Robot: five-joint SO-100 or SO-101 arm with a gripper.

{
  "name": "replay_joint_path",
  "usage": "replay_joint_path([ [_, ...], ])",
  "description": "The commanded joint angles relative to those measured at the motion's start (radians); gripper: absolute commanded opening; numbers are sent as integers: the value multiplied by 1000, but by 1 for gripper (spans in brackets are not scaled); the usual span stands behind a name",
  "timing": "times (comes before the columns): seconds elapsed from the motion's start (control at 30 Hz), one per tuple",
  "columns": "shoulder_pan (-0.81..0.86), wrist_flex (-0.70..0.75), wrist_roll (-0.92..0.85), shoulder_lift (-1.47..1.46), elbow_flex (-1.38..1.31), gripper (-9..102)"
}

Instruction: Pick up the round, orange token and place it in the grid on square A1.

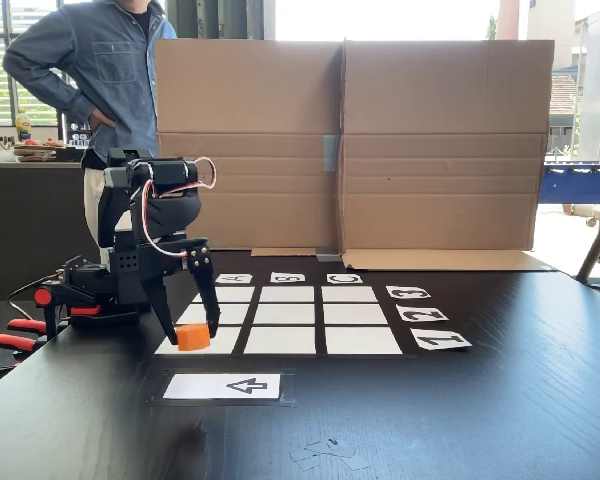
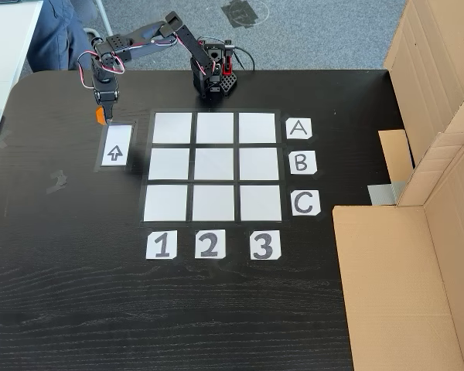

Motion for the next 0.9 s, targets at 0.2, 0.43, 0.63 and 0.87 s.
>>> replay_joint_path([
  [0.2,11,5,3,324,215,11],
  [0.43,43,9,12,495,439,11],
  [0.63,63,9,8,661,653,11],
  [0.87,34,9,6,874,873,11],
])
